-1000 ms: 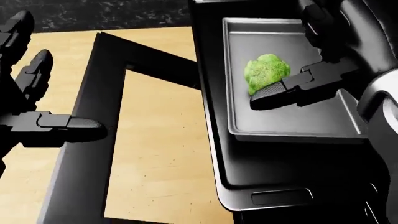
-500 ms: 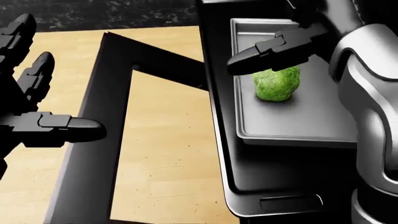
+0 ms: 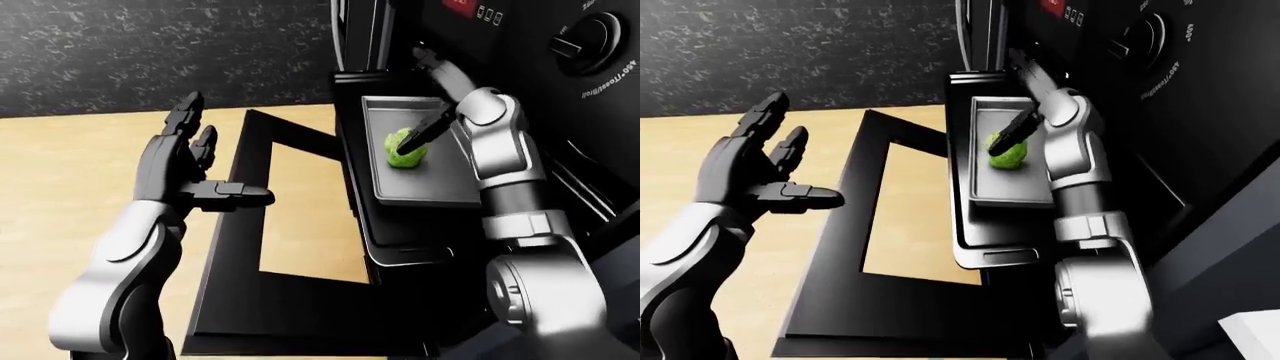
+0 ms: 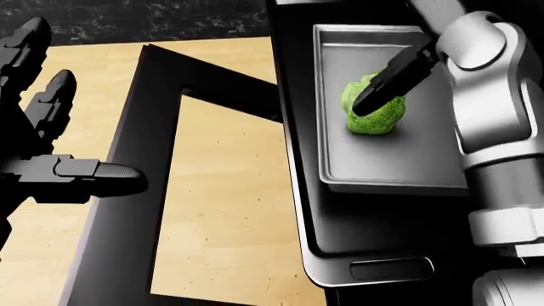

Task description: Pick the broccoli from the top rack in the oven and place it on the plate on the counter.

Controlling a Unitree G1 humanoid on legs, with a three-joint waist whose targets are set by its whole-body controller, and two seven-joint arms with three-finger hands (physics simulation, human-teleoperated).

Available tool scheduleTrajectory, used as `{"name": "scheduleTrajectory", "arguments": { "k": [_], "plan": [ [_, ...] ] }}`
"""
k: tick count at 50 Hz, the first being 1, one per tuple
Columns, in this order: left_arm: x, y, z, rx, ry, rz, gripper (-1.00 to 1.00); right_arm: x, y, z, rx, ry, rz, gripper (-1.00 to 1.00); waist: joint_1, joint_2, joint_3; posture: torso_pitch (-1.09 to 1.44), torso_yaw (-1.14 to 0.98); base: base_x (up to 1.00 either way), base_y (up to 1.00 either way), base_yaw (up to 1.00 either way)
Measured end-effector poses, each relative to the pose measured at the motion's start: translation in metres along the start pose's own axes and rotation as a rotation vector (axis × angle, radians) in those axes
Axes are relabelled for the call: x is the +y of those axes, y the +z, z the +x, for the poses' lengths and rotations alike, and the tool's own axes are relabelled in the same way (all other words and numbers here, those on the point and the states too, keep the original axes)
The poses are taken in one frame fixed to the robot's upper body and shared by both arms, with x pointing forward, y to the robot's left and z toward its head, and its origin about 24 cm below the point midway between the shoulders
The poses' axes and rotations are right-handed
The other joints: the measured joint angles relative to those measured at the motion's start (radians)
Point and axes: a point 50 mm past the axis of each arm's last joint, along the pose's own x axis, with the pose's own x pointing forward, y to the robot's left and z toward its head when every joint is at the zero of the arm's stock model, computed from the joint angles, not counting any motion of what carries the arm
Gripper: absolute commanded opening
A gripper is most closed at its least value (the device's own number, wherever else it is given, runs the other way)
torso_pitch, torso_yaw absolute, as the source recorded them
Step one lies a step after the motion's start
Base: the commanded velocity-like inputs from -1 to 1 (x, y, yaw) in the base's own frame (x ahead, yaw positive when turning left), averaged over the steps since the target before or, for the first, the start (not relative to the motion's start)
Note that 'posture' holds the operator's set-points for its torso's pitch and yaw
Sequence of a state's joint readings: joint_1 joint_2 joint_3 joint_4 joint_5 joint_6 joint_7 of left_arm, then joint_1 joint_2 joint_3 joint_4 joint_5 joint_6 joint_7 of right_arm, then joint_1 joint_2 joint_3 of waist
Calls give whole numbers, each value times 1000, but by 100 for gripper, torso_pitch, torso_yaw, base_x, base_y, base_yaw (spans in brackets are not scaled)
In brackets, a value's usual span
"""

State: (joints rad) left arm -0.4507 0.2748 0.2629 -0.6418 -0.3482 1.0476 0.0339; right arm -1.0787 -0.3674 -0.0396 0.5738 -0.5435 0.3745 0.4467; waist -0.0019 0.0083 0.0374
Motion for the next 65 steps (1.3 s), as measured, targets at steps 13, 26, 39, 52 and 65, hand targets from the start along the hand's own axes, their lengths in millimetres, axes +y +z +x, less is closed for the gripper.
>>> {"name": "scheduleTrajectory", "arguments": {
  "k": [13,26,39,52,65],
  "plan": [
    [-4,-1,1,3,-14,6,100,19,-24,17,54,4,-97,100,-4,13,-1,0,0,0,0,0],
    [-1,-1,0,5,-8,8,100,36,-29,25,76,27,-129,78,-2,10,-6,0,0,0,0,0],
    [1,-3,1,8,-7,4,100,51,-35,27,77,54,-144,32,-4,7,-13,0,0,0,0,0],
    [1,0,0,-7,-8,5,100,54,-37,25,57,42,-207,-29,0,4,-15,0,0,0,0,0],
    [-1,4,-3,-13,-11,6,100,44,-36,22,59,7,-218,-61,2,6,-7,0,0,0,0,0]
  ]
}}
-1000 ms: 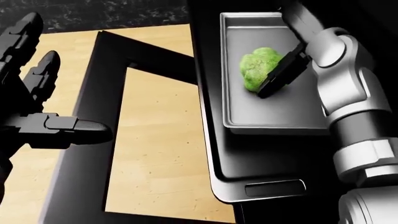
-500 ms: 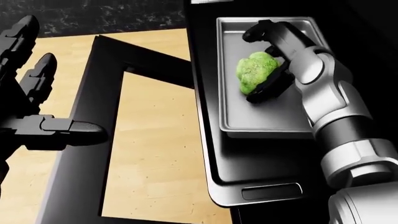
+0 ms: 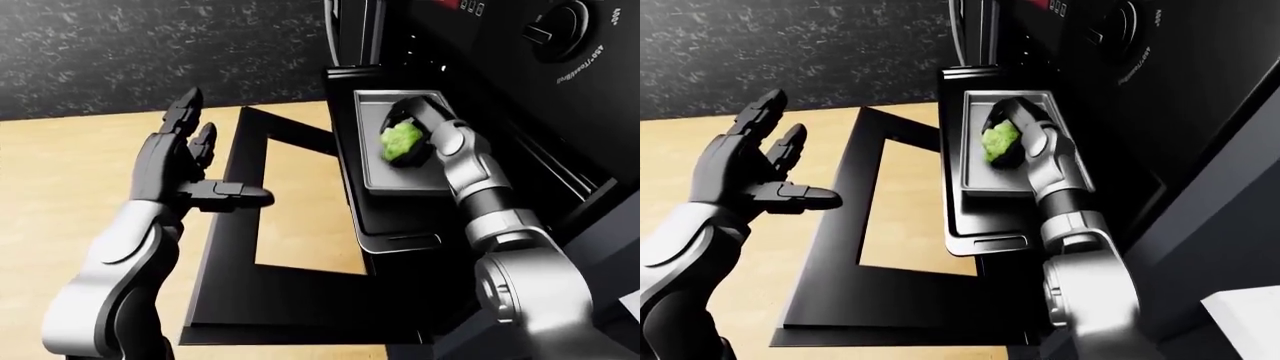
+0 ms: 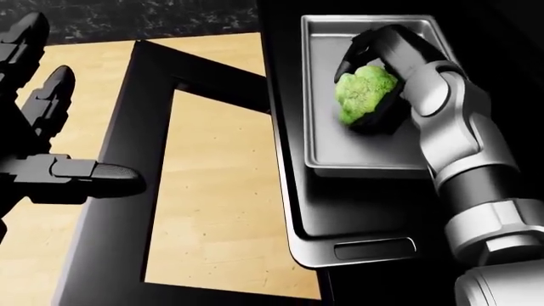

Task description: Pick the broccoli from the top rack in the oven and place it on the plate on the counter.

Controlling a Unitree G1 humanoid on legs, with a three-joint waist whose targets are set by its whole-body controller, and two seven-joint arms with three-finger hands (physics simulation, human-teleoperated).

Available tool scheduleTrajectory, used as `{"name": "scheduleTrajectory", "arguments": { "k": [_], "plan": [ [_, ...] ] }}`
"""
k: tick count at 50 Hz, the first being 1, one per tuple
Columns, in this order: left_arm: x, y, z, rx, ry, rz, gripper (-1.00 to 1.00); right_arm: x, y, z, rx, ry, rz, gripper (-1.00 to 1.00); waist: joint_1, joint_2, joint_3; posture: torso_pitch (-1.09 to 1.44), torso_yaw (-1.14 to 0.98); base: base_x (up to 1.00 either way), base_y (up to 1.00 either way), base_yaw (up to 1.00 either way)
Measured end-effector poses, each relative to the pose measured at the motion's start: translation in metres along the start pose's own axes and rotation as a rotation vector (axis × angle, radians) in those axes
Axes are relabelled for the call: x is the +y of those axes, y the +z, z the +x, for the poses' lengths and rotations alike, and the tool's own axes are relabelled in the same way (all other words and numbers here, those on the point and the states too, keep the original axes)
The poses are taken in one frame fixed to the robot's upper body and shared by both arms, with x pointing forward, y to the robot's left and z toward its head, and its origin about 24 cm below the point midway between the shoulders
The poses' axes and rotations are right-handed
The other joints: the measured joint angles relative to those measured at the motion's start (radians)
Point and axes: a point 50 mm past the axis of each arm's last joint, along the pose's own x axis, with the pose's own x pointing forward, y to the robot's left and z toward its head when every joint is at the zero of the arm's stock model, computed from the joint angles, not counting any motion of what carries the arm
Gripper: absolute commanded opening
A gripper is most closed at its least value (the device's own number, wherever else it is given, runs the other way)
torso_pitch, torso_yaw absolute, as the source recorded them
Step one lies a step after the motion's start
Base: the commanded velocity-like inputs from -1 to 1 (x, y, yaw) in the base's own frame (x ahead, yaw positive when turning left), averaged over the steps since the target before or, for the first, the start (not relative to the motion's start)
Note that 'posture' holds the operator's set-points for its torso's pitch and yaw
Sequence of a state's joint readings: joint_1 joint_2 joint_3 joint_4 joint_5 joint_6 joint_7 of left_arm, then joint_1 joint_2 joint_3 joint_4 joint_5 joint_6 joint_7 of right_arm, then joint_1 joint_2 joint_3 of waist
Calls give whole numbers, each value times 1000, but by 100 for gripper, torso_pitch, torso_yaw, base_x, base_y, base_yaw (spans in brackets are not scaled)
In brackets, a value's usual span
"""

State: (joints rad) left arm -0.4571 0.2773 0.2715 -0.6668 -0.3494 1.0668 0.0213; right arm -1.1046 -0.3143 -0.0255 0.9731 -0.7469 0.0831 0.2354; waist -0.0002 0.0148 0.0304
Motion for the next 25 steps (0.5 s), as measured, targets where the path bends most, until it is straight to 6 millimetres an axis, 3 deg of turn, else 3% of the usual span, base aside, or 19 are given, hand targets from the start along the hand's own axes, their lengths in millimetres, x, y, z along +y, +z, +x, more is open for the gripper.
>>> {"name": "scheduleTrajectory", "arguments": {
  "k": [4,10,17,20,25],
  "plan": [
    [1,-1,0,3,3,-1,100,-16,6,-3,-19,-61,20,-69,1,4,5,0,0,0,0,0],
    [2,4,0,-3,6,-1,100,-52,31,-14,-98,-156,44,-66,-2,2,6,0,0,0,0,0],
    [5,9,-2,-21,11,-3,100,-57,52,-23,-173,-154,68,-72,-2,6,10,0,0,-1,1,0],
    [4,7,-1,-4,5,-7,100,-57,60,-26,-192,-139,71,-70,-7,13,-11,0,0,-35,12,0],
    [1,11,-1,-15,-16,-9,100,-69,72,-35,-232,-174,69,-73,-4,-23,-16,0,0,-55,20,0]
  ]
}}
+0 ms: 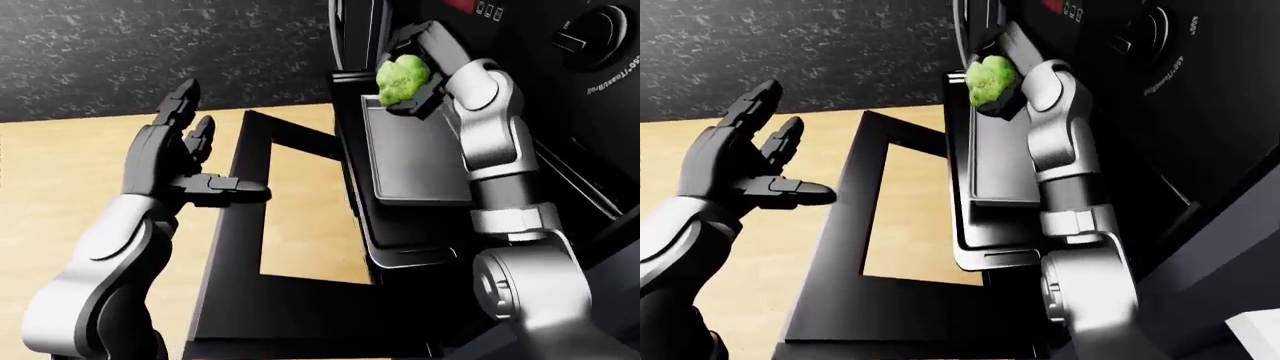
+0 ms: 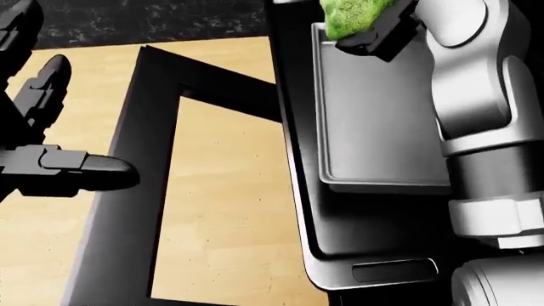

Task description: Pick the broccoli from the top rack in the oven and place it on the plate on the counter.

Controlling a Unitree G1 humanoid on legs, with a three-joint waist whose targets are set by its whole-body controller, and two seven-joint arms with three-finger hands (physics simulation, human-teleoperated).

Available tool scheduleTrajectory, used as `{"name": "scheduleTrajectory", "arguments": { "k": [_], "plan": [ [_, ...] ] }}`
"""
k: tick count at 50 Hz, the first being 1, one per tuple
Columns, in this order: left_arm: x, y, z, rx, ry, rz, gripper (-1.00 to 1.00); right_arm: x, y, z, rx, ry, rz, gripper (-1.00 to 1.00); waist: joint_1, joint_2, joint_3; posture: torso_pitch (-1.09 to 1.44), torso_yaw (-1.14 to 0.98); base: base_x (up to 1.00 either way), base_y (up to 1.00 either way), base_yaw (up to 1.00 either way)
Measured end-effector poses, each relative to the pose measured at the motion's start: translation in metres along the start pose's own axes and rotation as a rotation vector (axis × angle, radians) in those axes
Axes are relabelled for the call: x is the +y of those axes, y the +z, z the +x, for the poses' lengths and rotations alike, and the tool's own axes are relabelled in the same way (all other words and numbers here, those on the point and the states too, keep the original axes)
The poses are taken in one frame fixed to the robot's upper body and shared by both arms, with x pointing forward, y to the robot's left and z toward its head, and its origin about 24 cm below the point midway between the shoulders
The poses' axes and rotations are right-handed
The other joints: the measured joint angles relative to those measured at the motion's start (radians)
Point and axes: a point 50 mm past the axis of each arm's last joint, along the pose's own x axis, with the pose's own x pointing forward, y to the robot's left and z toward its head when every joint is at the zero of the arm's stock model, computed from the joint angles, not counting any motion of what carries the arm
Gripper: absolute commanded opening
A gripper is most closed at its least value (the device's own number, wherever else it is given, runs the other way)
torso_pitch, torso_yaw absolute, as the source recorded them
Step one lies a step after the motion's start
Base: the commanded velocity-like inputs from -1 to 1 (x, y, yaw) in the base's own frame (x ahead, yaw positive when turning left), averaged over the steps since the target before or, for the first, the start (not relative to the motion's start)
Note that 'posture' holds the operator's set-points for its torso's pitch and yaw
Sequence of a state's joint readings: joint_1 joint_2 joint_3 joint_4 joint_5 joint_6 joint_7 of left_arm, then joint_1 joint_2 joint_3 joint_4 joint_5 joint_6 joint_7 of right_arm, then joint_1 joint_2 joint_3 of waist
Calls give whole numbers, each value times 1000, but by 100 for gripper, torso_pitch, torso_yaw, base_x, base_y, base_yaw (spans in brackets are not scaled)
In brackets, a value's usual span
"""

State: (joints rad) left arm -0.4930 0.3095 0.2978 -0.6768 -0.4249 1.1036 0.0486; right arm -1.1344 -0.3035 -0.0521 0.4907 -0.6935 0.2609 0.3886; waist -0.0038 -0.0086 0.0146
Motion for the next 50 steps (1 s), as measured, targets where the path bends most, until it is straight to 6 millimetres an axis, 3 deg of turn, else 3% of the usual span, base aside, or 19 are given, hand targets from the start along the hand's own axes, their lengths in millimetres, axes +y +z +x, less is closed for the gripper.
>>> {"name": "scheduleTrajectory", "arguments": {
  "k": [3,6,8,10,13,16,17,23,24,27,29,32,36,38,39,41,43,47,50],
  "plan": [
    [3,3,-1,-9,14,0,100,-4,10,-2,-36,-12,-8,-76,18,5,-1,0,0,-79,33,0],
    [3,5,-3,-19,20,2,100,-6,16,-5,-63,-19,-13,-75,31,39,10,0,0,-84,34,0],
    [3,5,-3,-20,17,2,100,-6,17,-6,-65,-16,-13,-76,41,81,11,0,0,-85,34,0],
    [6,-1,-3,2,30,0,100,3,15,-6,-61,12,-11,-77,56,76,22,0,0,-86,34,0],
    [9,-7,-1,37,52,-2,100,9,14,-6,-53,50,-10,-78,61,102,12,0,0,-89,34,0],
    [6,0,-2,-2,43,7,100,-2,14,-9,-60,15,-4,-82,43,84,-2,0,0,-89,34,0],
    [5,1,-2,-12,36,8,100,-6,14,-11,-64,-4,-2,-99,36,77,-2,0,0,-89,33,0],
    [1,-1,-2,-11,17,7,100,-14,8,-18,-63,-47,12,-100,11,61,24,0,0,-79,23,0],
    [1,-1,-1,-11,16,8,100,-13,7,-19,-58,-44,17,-100,12,46,32,0,0,0,0,0],
    [1,3,-2,-31,22,10,100,-14,6,-21,-55,-42,31,-100,21,-64,61,0,0,0,0,-26],
    [0,-12,-4,30,26,0,100,-4,-1,-26,-42,-19,72,-100,9,-40,59,0,0,0,0,-86],
    [-1,-15,0,63,21,4,100,-9,-2,-29,-35,-27,95,-100,-2,-24,25,0,0,0,0,-88],
    [-5,-3,-2,-13,0,11,100,-29,2,-35,-63,-112,97,-100,-9,52,40,0,0,0,0,-83],
    [-6,-1,-2,-29,-9,14,100,-32,0,-36,-61,-128,100,-100,-9,102,42,0,0,0,0,-77],
    [-5,0,-3,-34,-5,16,100,-30,-1,-36,-62,-128,104,-100,-3,115,42,0,0,0,0,-77],
    [-2,-3,-3,-20,13,13,100,-20,-4,-35,-53,-94,107,-100,-4,109,57,0,0,0,0,-77],
    [-1,-6,-3,0,24,12,100,-12,-7,-33,-34,-56,116,-100,-9,94,56,0,0,0,0,-78],
    [-2,-8,-1,13,23,12,100,-13,-9,-33,-22,-52,130,-100,1,38,56,0,0,0,0,-78],
    [-1,-8,-1,11,26,13,100,-20,-2,-35,-46,-78,124,-100,8,-14,37,0,0,0,0,-76]
  ]
}}
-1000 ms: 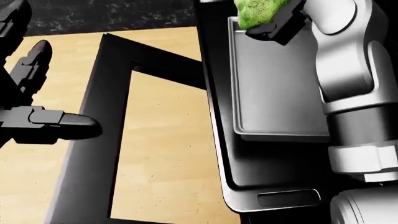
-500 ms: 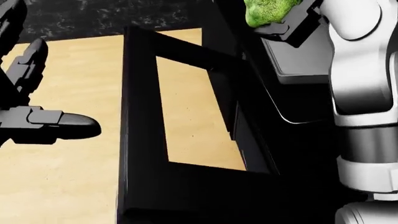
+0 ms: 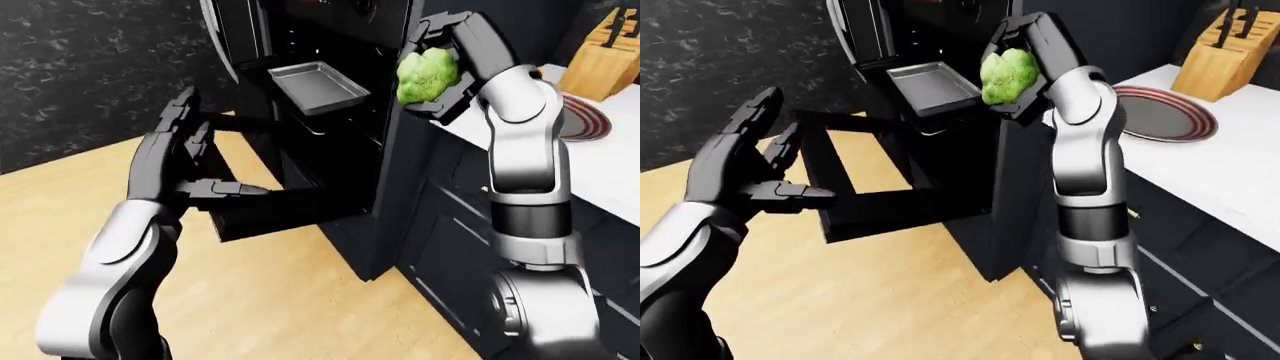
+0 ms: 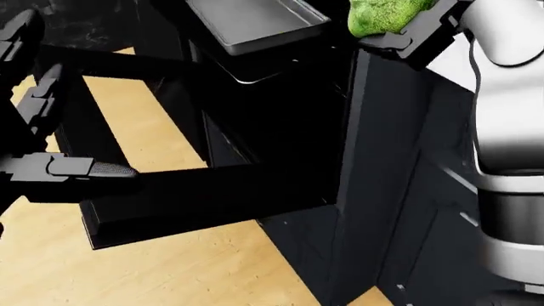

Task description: Pick the broccoli from the top rack in the oven and place it on the plate on the counter.

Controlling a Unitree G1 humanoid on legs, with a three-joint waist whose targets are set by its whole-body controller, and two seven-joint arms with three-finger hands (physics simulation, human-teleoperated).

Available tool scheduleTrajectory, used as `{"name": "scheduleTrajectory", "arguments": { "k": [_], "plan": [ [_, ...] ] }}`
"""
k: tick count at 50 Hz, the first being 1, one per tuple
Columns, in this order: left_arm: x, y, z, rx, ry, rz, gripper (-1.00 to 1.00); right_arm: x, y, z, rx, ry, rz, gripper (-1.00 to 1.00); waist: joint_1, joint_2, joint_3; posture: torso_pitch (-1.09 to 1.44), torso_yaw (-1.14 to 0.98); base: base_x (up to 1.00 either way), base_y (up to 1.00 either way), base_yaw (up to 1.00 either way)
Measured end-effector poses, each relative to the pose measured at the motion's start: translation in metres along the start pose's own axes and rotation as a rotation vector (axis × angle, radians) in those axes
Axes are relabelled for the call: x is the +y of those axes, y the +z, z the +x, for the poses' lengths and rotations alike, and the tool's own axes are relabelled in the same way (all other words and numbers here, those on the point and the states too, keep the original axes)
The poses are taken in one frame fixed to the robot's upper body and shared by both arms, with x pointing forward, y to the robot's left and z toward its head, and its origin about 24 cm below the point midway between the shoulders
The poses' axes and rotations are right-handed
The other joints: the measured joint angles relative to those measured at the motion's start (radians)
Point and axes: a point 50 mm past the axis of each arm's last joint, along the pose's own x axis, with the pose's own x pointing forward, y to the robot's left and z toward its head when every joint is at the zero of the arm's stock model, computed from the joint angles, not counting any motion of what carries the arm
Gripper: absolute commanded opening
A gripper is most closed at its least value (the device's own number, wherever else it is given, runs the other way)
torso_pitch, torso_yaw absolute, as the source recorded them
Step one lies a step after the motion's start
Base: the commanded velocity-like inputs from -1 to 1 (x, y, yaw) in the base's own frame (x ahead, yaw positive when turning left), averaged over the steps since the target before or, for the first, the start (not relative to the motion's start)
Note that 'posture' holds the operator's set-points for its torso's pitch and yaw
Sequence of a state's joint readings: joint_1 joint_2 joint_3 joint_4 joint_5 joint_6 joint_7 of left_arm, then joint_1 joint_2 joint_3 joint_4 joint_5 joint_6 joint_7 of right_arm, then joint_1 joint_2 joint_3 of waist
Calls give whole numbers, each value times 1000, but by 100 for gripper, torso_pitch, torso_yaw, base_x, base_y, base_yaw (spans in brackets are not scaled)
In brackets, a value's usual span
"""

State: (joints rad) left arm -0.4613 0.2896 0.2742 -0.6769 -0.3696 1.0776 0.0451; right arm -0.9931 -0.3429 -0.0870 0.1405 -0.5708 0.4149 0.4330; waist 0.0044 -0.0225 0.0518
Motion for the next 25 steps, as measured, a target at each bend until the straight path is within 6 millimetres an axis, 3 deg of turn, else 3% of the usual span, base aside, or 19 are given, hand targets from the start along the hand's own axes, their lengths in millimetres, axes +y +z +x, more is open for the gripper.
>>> {"name": "scheduleTrajectory", "arguments": {
  "k": [1,4,6,9,13,16,17,19,20,23,25],
  "plan": [
    [0,2,0,-9,-3,1,100,-3,2,0,-8,-12,-3,-100,-6,-25,-14,0,0,0,0,-70],
    [-8,0,0,-4,-43,-7,100,-8,-5,-3,16,-35,0,-100,-33,-19,-23,0,0,0,0,-64],
    [-10,1,-1,-2,-56,-6,100,-10,-6,-4,27,-42,6,-100,-33,4,-19,0,0,0,0,-62],
    [-9,5,-1,-17,-48,-4,100,-11,-4,-3,21,-42,1,-100,-24,50,6,0,0,0,0,-35],
    [-11,7,-1,-33,-55,0,100,-11,-8,-3,45,-41,-6,-100,-26,73,37,0,0,0,0,0],
    [-9,6,-1,-25,-46,0,100,-11,-6,-2,40,-39,-6,-100,-44,104,22,0,0,0,-5,0],
    [-7,4,-1,-14,-35,-1,100,-8,-6,-2,40,-30,-3,-100,-30,90,21,0,0,0,-47,0],
    [-4,-1,-1,18,-15,-5,100,0,-8,-2,48,2,2,-100,-17,104,10,0,0,0,-45,-50],
    [1,-1,-3,21,7,-2,100,5,-4,0,37,22,9,-100,-15,99,5,0,0,0,0,-100],
    [4,4,-3,-6,35,2,100,5,7,1,-9,30,9,-100,-3,35,3,0,0,1,0,-100],
    [2,6,-2,-19,21,3,100,-3,10,-1,-25,-1,6,-100,5,5,3,0,0,1,0,-75]
  ]
}}
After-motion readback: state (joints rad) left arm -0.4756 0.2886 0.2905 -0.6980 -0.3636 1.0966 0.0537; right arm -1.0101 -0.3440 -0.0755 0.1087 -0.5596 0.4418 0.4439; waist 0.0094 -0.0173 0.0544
